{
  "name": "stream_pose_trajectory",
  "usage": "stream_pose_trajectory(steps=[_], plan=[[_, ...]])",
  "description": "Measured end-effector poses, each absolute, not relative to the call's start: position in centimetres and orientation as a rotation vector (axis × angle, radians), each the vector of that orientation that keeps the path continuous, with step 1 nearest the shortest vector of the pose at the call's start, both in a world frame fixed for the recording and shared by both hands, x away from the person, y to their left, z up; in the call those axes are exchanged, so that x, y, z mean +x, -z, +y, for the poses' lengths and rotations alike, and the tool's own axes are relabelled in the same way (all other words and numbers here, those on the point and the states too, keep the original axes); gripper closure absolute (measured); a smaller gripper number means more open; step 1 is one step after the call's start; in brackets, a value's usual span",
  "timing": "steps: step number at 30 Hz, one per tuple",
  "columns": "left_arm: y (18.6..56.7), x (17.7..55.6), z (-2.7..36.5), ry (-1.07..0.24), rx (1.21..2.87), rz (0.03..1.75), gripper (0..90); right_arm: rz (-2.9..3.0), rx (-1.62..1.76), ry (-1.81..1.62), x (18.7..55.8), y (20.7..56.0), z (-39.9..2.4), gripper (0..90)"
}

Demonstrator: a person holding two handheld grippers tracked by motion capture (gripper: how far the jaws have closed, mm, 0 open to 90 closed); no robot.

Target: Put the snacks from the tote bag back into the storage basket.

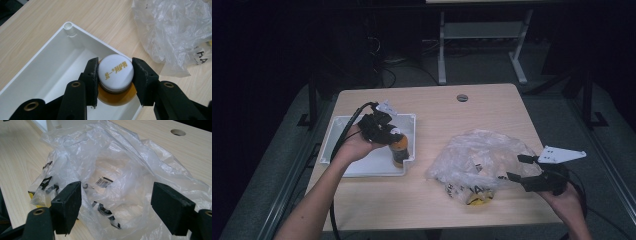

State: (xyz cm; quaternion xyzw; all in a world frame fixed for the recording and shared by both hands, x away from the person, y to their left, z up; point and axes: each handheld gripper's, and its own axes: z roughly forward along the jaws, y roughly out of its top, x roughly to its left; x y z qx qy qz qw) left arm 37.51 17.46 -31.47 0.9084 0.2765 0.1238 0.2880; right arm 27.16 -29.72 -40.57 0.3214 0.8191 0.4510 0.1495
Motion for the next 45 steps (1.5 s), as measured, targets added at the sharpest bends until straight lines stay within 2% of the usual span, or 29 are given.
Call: stream_pose_trajectory(steps=[14,18,25,45], plan=[[31.4,37.5,17.4,-0.33,2.429,0.737,58.6,2.351,0.919,-1.296,27.2,40.5,-29.8,23.8],[31.2,37.5,17.4,-0.323,2.39,0.737,48.8,2.361,0.923,-1.29,27.3,40.7,-29.7,23.8],[30.8,37.4,17.2,-0.328,2.393,0.732,39.8,2.358,0.927,-1.29,27.3,40.6,-29.7,23.8],[30.9,36.6,19.0,-0.331,2.346,0.756,34.3,2.353,0.944,-1.288,27.4,40.7,-29.9,23.8]])
